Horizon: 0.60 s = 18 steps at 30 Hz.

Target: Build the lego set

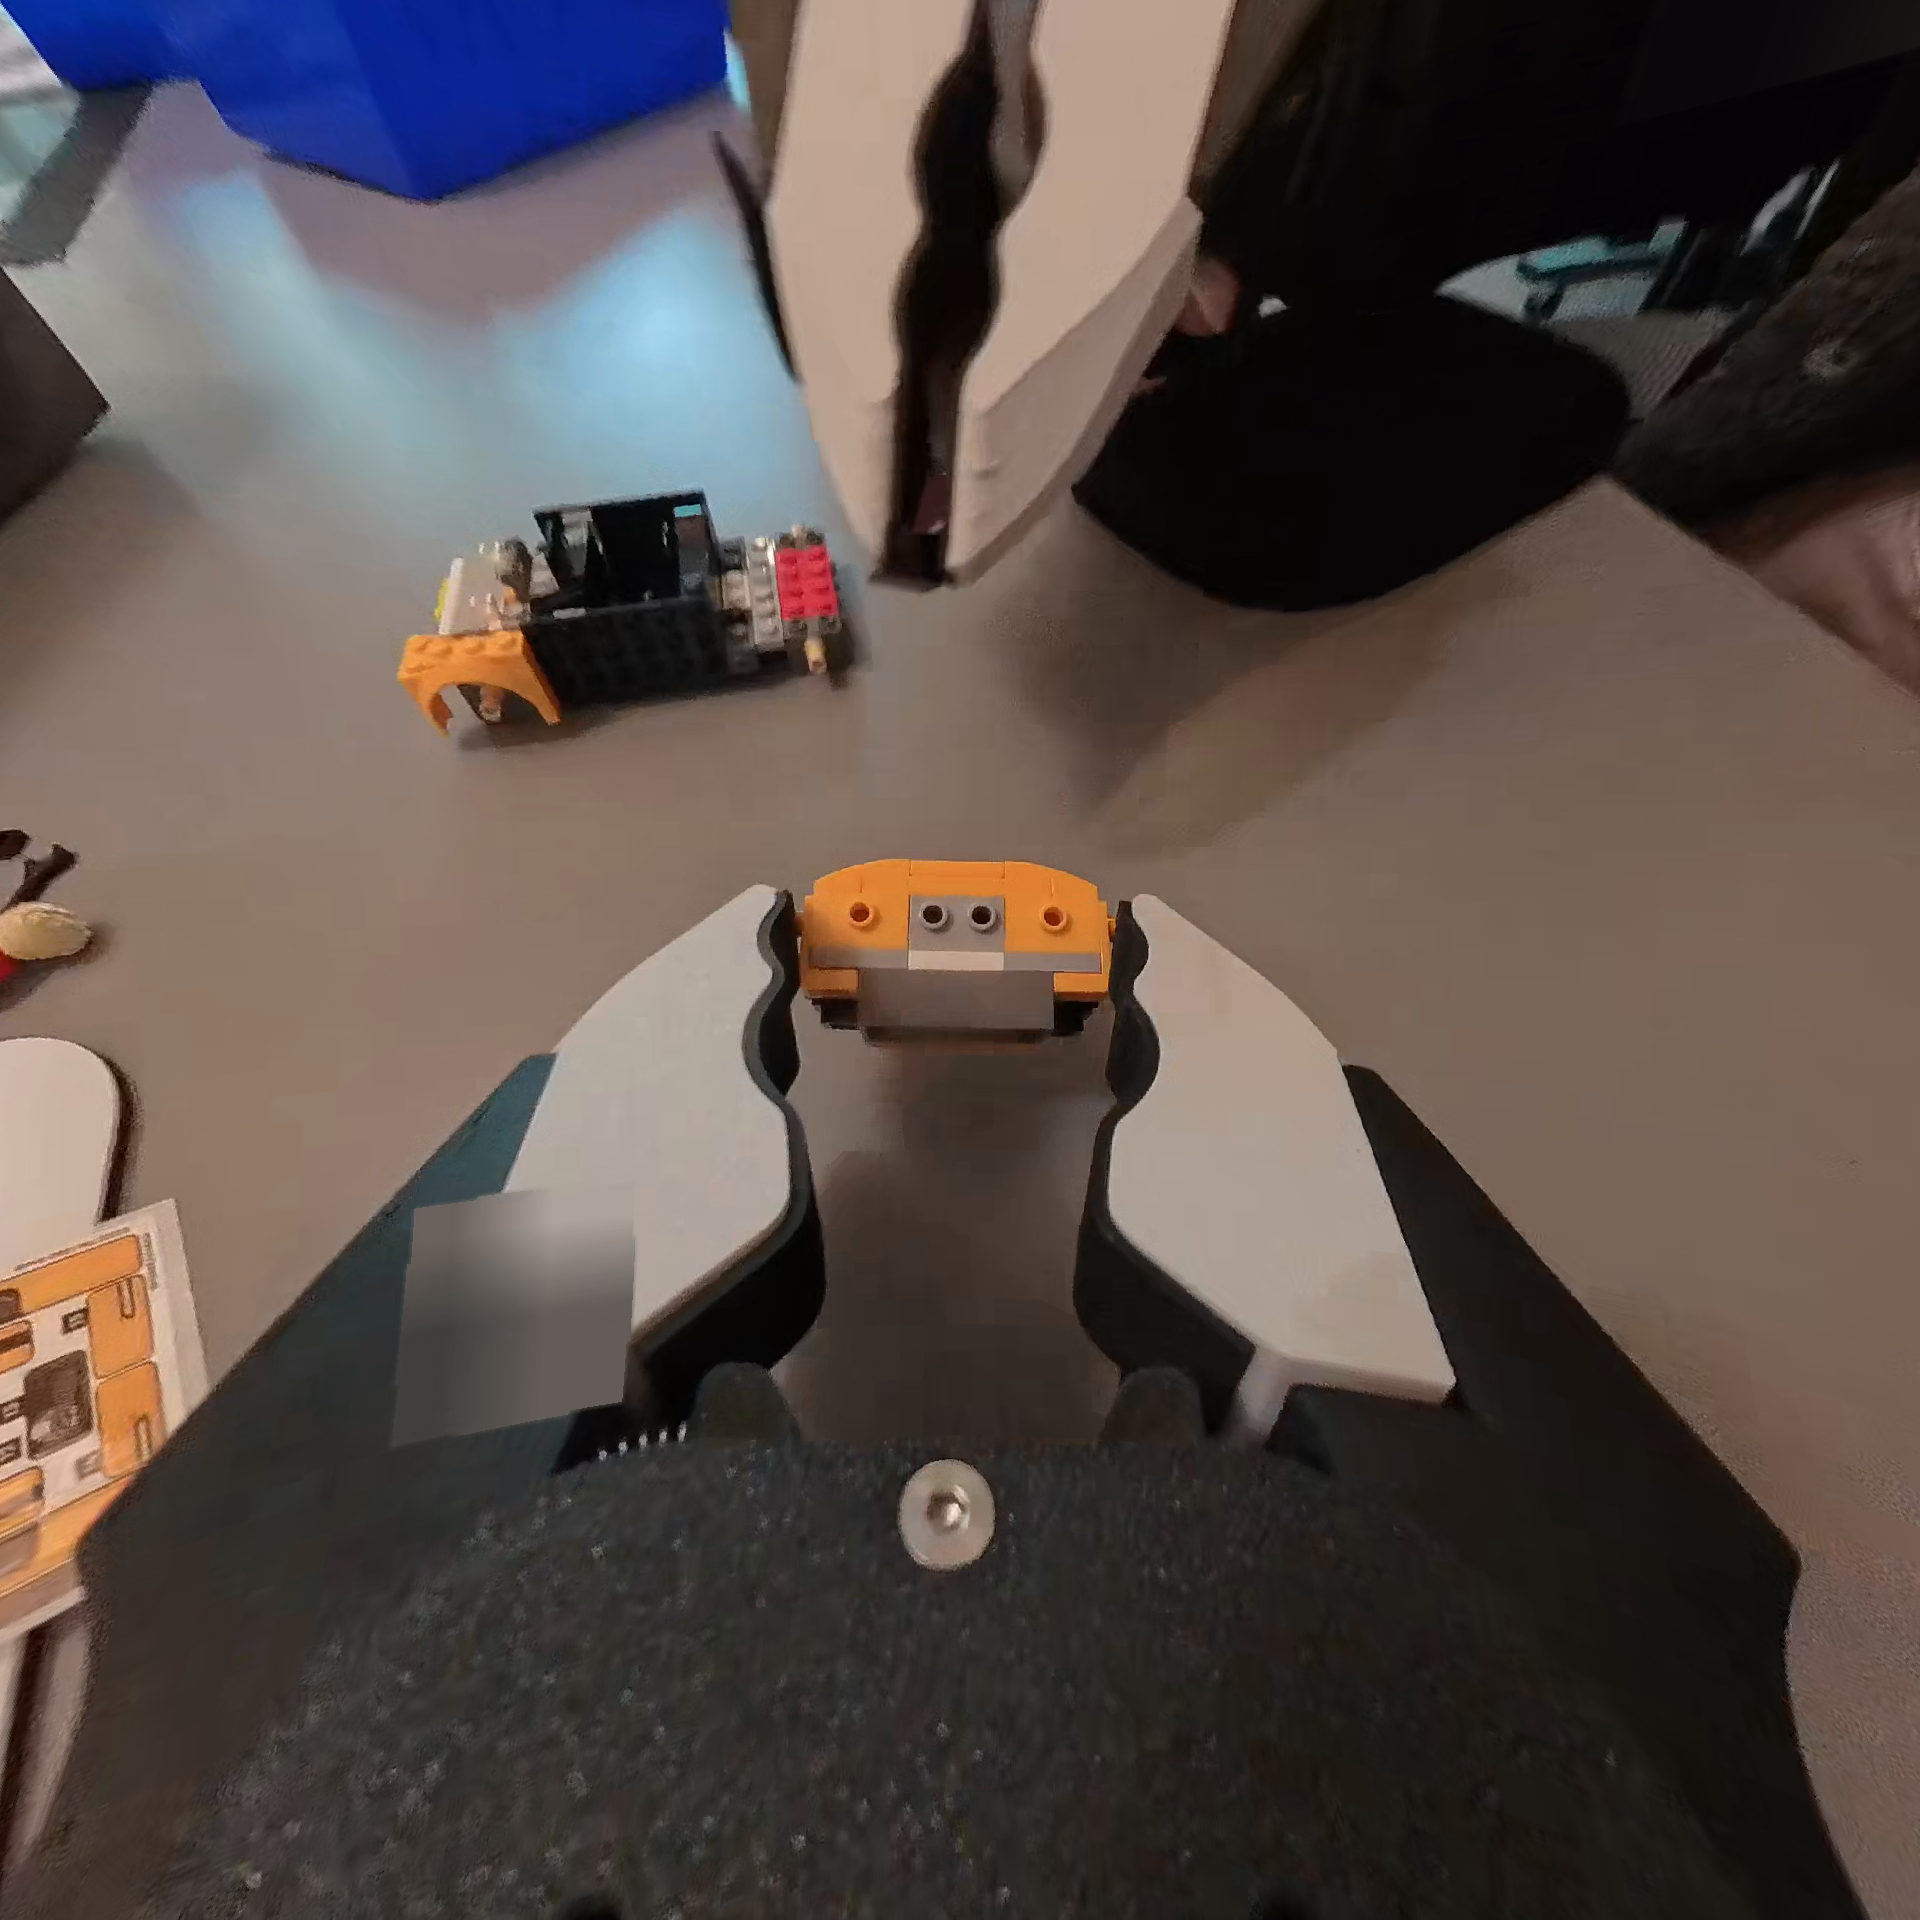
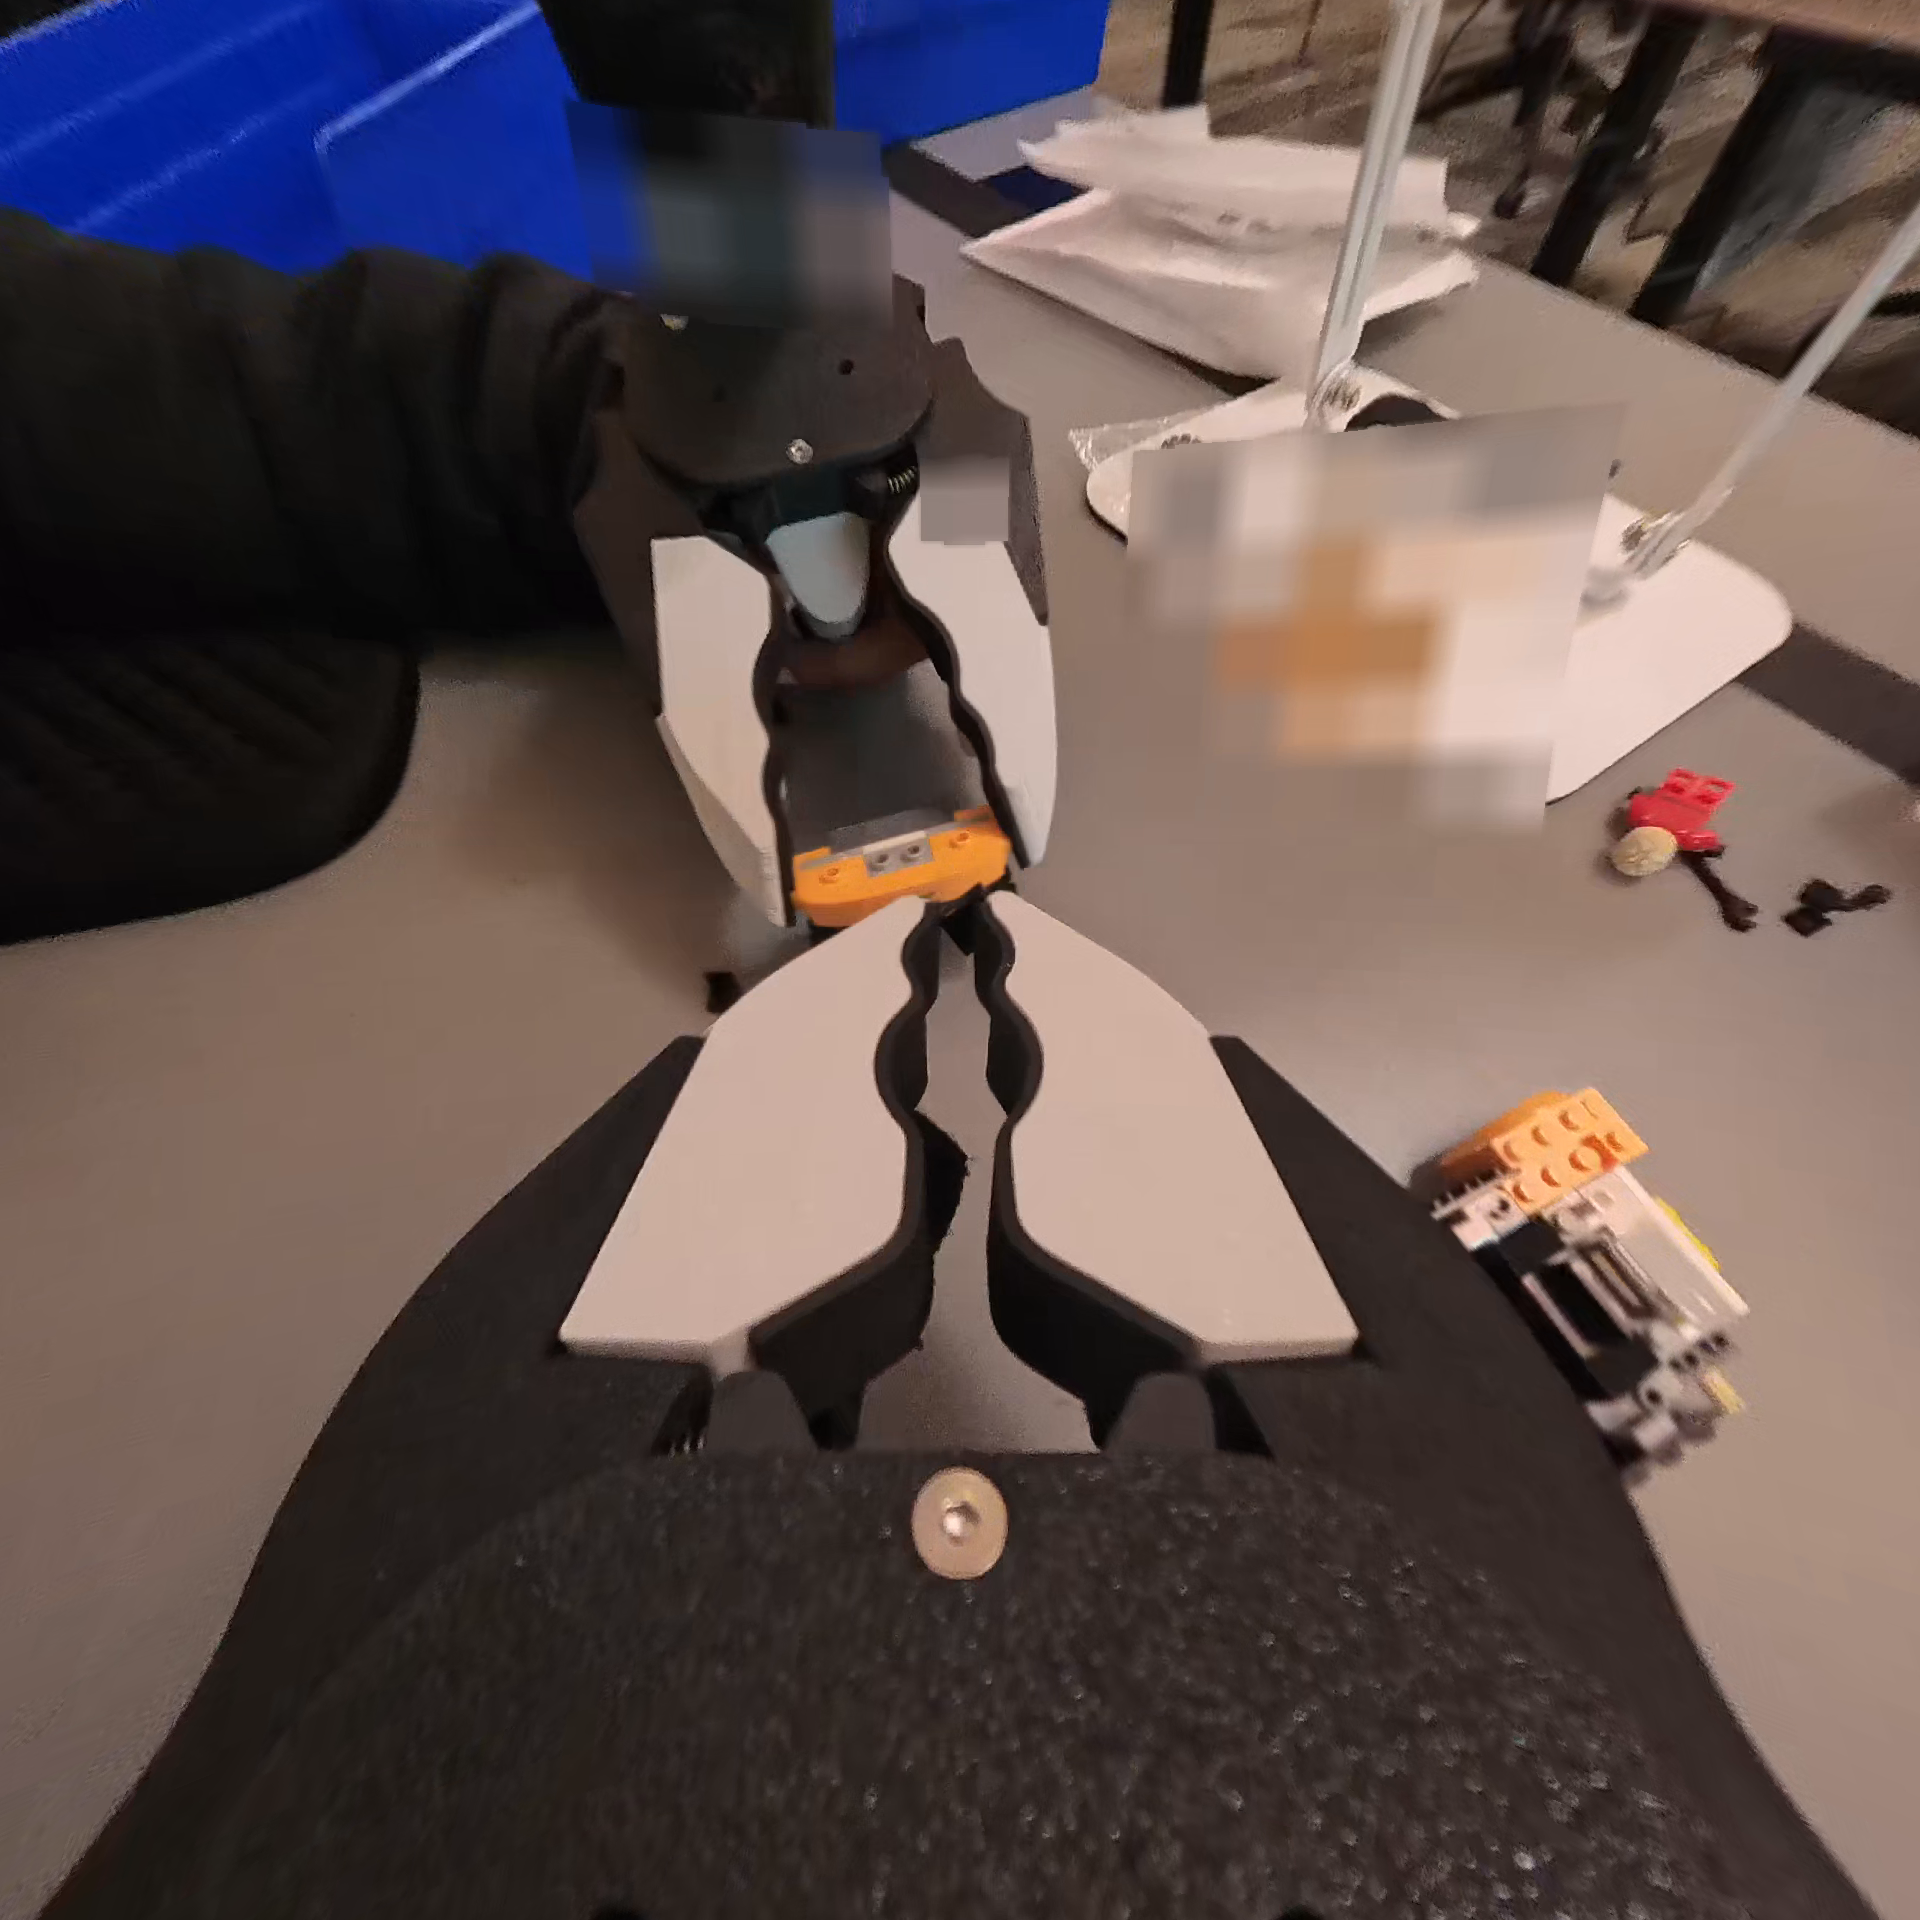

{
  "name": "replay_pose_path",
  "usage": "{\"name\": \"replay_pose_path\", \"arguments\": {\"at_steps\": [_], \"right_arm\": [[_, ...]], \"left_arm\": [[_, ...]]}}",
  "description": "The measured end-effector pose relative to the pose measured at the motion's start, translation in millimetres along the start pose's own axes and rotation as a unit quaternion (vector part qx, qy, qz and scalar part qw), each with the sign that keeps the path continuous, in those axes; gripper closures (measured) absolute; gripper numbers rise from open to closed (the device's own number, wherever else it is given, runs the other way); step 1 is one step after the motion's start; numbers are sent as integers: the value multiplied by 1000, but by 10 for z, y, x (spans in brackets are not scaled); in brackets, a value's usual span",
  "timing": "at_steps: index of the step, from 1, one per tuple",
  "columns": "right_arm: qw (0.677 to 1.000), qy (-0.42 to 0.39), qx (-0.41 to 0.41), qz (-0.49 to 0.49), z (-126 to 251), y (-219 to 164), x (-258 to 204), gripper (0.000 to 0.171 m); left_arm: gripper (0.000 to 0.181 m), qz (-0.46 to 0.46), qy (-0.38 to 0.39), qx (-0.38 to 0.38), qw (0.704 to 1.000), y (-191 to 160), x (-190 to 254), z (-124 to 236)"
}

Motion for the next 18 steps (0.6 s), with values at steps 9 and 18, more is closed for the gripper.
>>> {"name": "replay_pose_path", "arguments": {"at_steps": [9,18], "right_arm": [[996,-23,-54,66,-363,-185,182,165],[995,-35,-54,77,-353,-247,204,165]], "left_arm": [[109,29,-9,-130,991,-297,36,206],[107,-51,0,-313,948,-83,142,473]]}}
Point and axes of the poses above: each gripper's, where its closed fingertips meet, z back along the fingers, y out of its top, x = y × z across the jaws, the point moved 4 cm from there along z, back along the fingers, and after that the axes turned 14 degrees about -z, right-handed, at the moved point
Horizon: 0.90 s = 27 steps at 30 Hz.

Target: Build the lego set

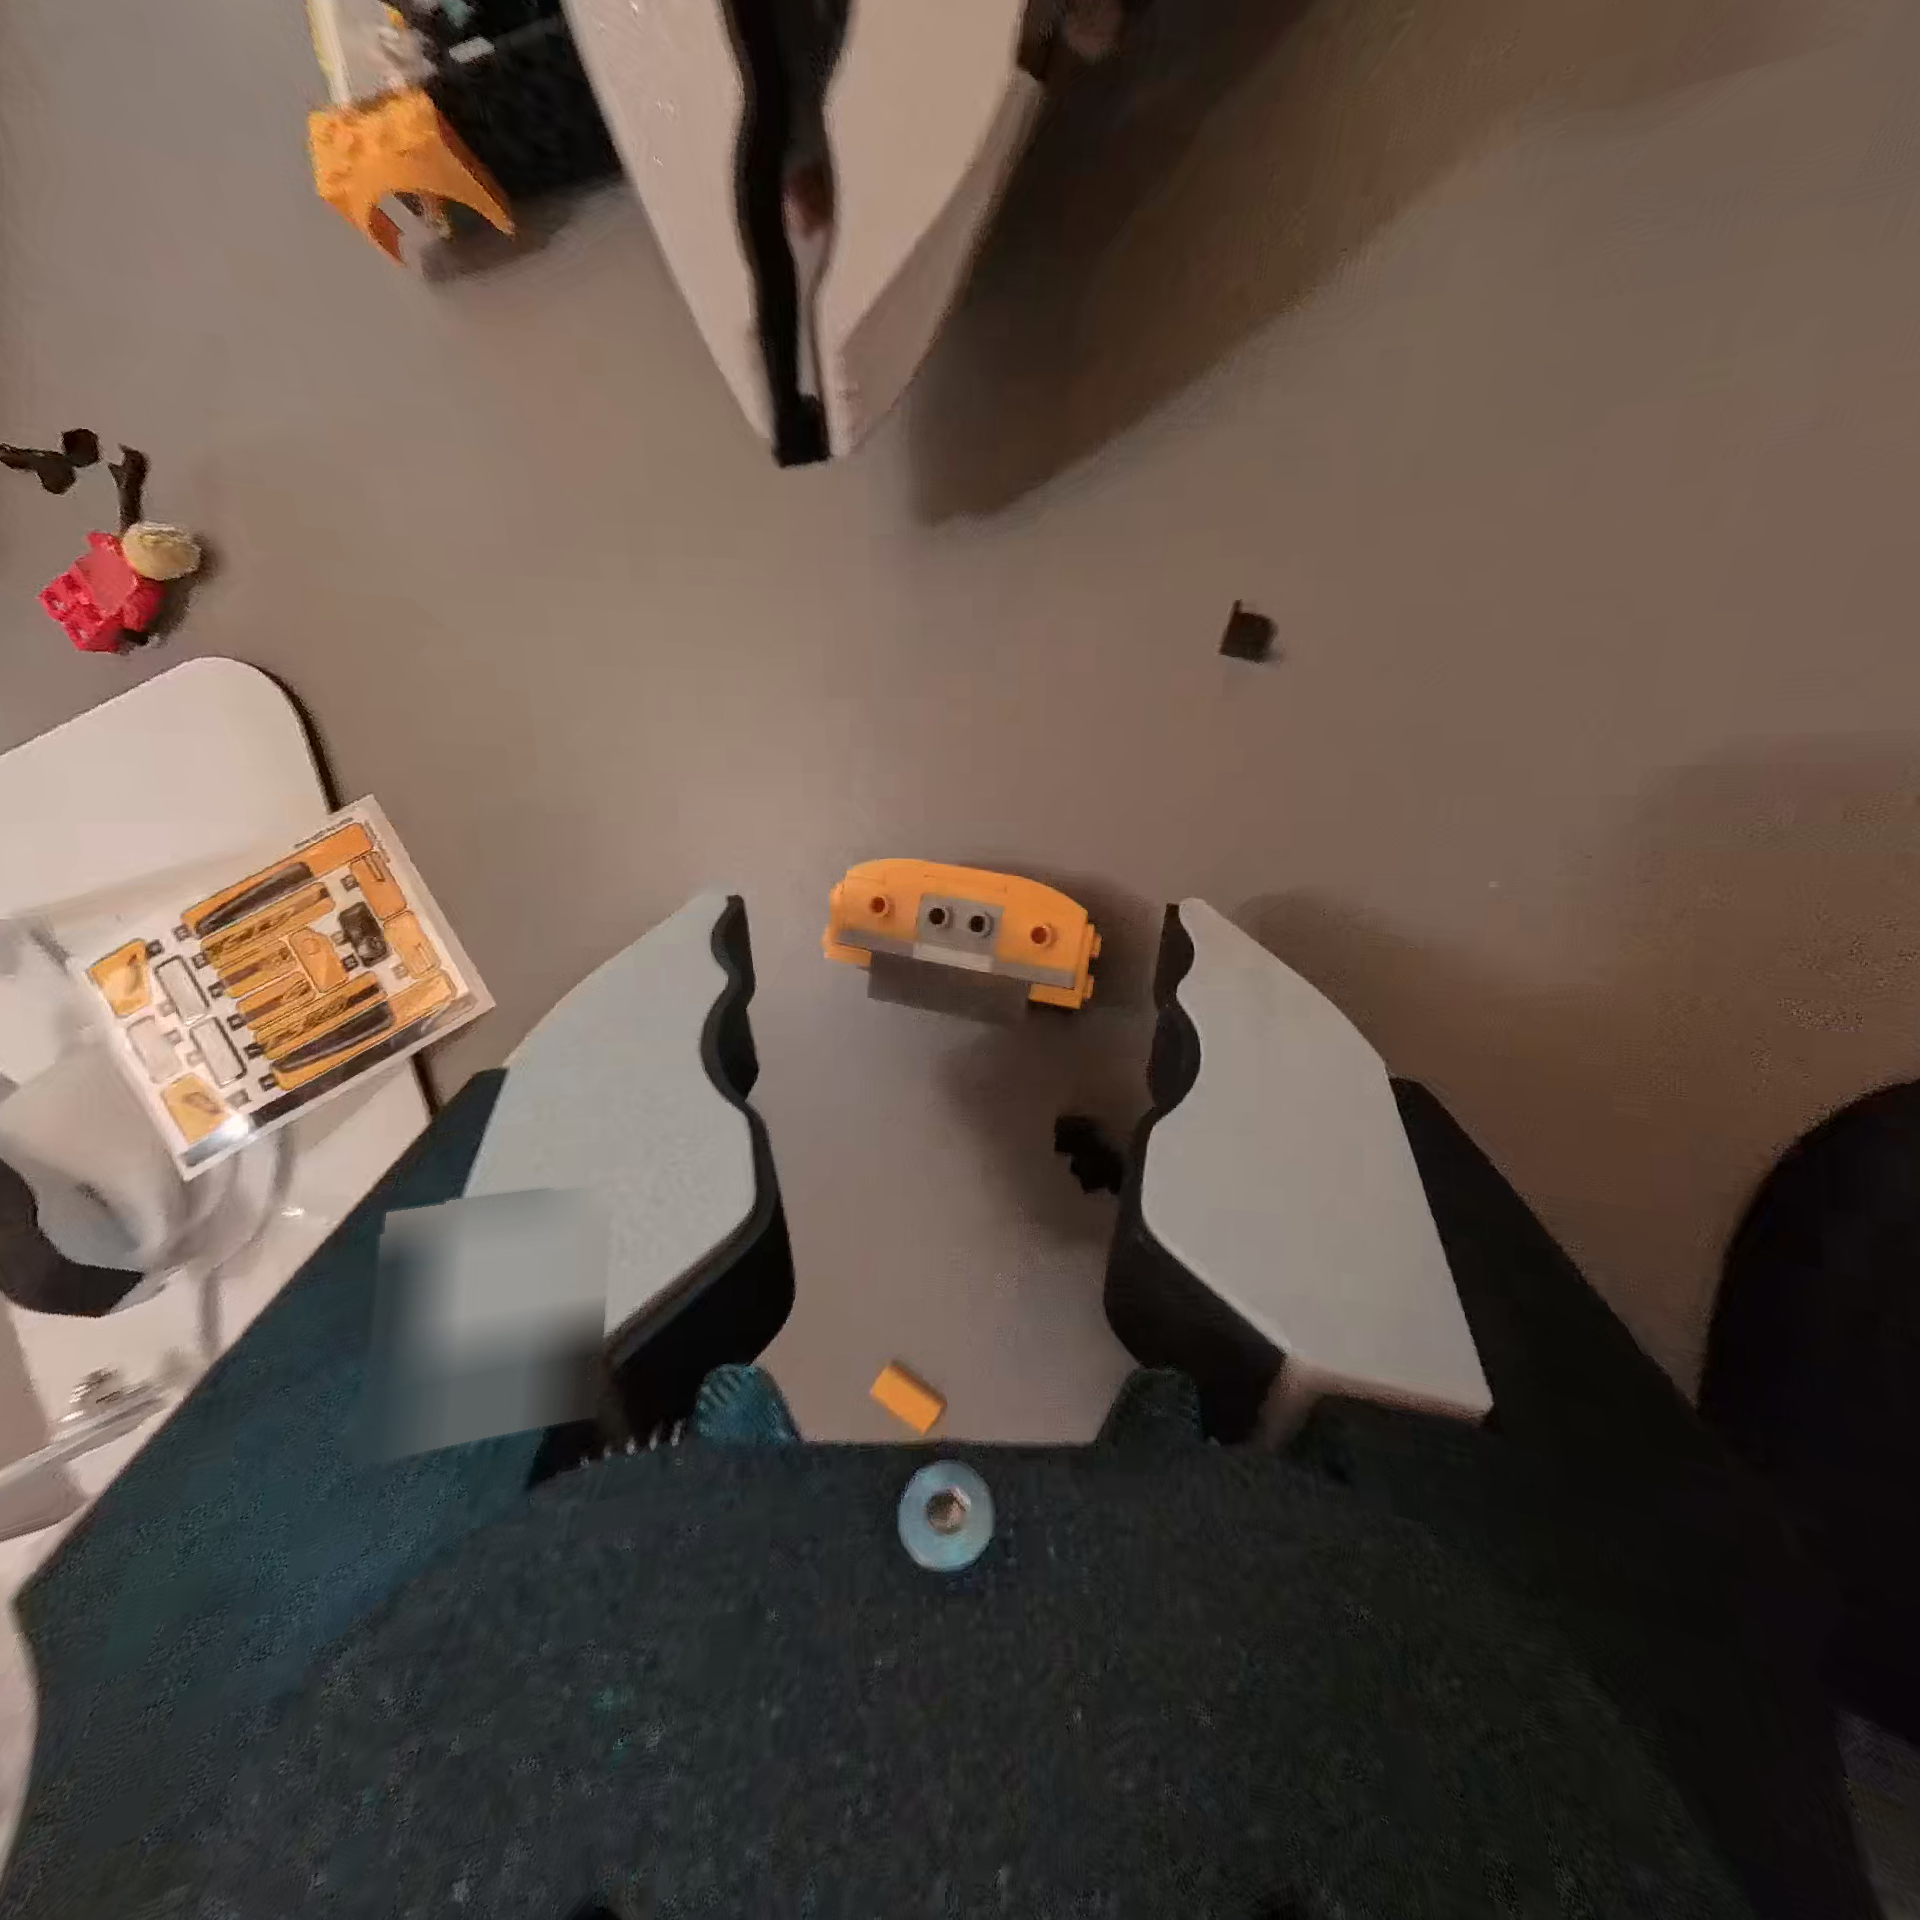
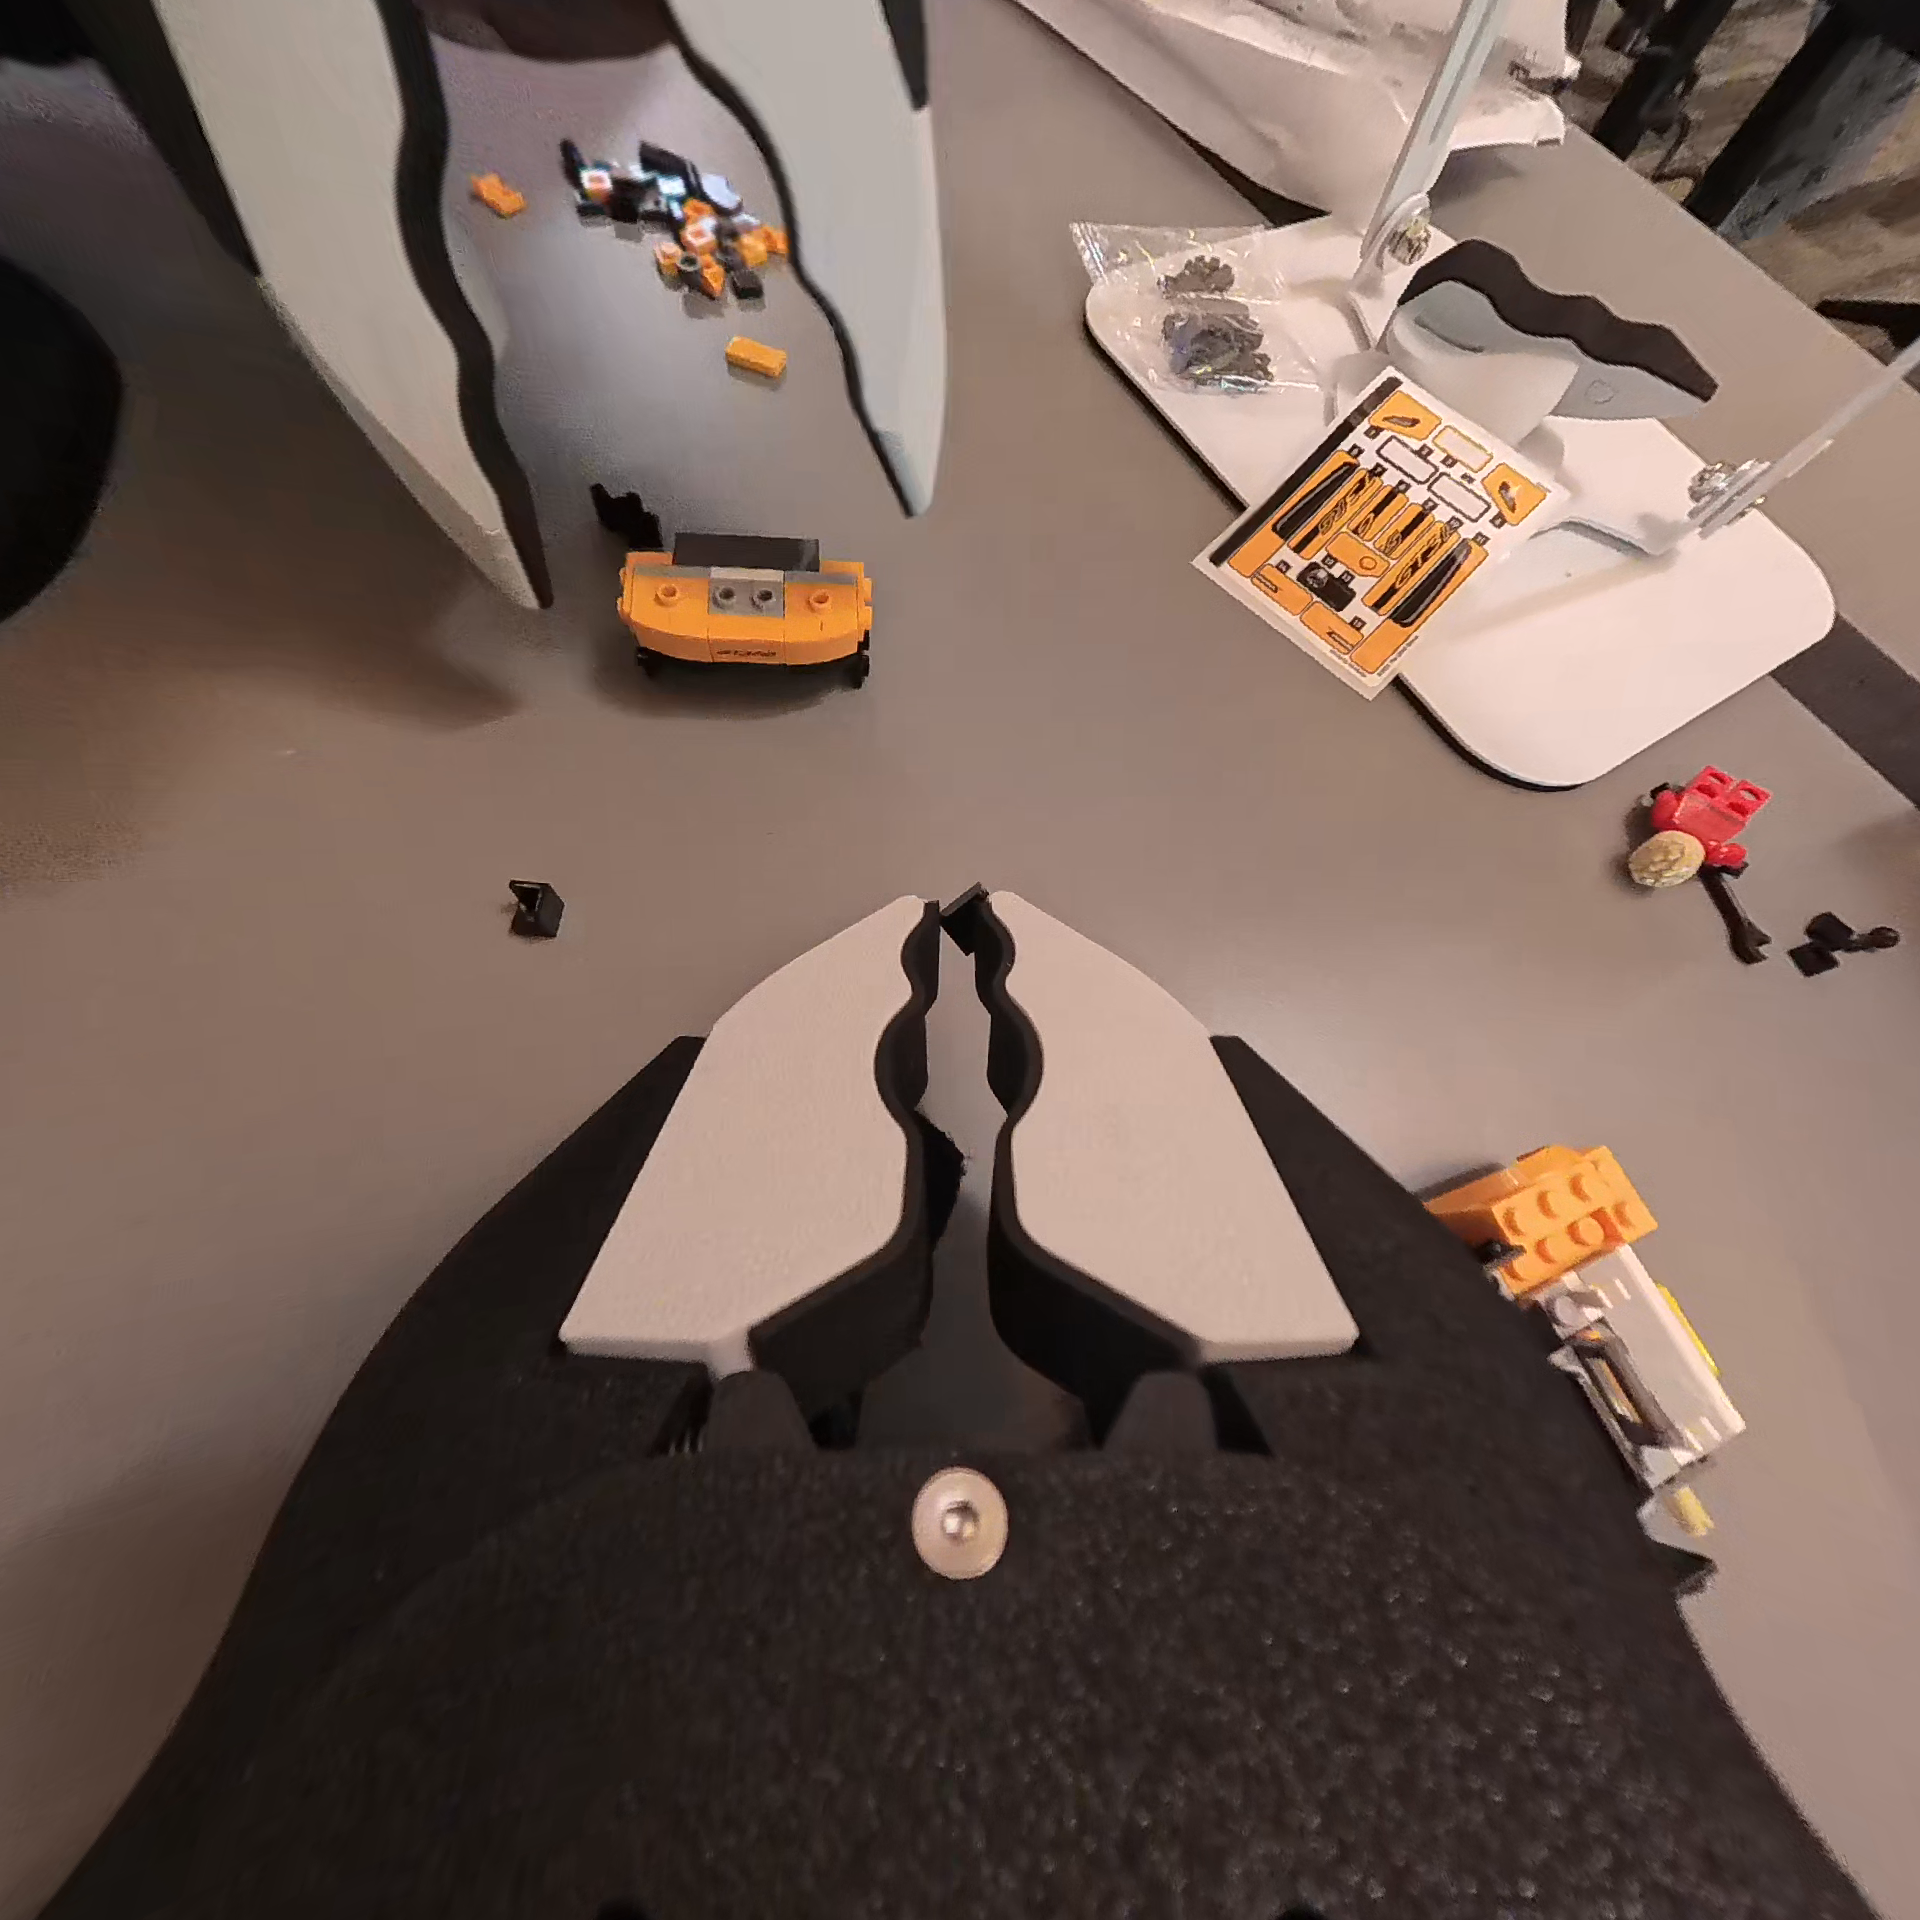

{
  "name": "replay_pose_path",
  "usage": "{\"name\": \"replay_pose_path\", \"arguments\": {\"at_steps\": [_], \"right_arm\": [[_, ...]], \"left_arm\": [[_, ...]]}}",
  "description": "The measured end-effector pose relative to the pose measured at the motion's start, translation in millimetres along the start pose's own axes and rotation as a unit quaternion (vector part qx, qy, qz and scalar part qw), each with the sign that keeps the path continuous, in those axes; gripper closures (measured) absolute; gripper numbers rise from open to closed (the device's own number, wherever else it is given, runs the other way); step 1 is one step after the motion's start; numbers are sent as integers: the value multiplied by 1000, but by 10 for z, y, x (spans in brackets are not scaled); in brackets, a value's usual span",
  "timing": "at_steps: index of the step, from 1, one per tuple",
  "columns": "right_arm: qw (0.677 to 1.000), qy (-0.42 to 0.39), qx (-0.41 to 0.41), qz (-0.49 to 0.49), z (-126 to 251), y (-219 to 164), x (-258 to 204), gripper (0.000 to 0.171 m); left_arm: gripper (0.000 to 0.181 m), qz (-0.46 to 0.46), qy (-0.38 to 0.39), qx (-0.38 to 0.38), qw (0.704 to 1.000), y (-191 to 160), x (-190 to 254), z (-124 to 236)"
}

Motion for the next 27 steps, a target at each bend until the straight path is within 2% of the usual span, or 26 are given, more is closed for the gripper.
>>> {"name": "replay_pose_path", "arguments": {"at_steps": [3,6,8,9,11,12,14,16,17,19,22,25,27], "right_arm": [[1000,9,5,-12,12,-12,2,165],[1000,20,10,-12,37,-11,-12,165],[999,29,13,-14,59,-12,-28,165],[999,31,14,-14,71,-16,-30,165],[999,32,17,-15,99,-21,-22,165],[999,33,21,-18,116,-16,-16,165],[998,36,33,-28,154,10,-5,165],[998,37,44,-37,185,36,14,165],[997,37,48,-40,192,43,25,165],[997,36,50,-46,189,39,40,165],[997,34,50,-46,185,32,43,165],[997,38,46,-49,171,19,42,165],[997,40,44,-50,161,7,40,165]], "left_arm": [[110,-52,-25,-99,993,-6,62,-46],[109,-112,-52,-193,973,-72,78,-120],[109,-141,-60,-226,962,-88,48,-191],[116,-151,-65,-225,960,-59,39,-225],[121,-147,-52,-186,970,5,-20,-265],[121,-126,-43,-140,981,22,-54,-262],[122,-16,-17,34,999,140,-140,-208],[122,110,29,219,969,220,-278,-136],[122,155,43,262,952,184,-315,-157],[122,187,52,266,944,65,-282,-290],[122,166,62,237,955,25,-234,-325],[121,124,32,142,982,-121,-98,-421],[121,136,23,136,981,-152,-86,-395]]}}
Point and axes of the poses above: each gripper's, where its closed fingertips meet, z back along the fingers, y out of its top, x = y × z across the jaws, the point moved 4 cm from there along z, back along the fingers, and after that the axes turned 14 degrees about -z, right-handed, at the moved point
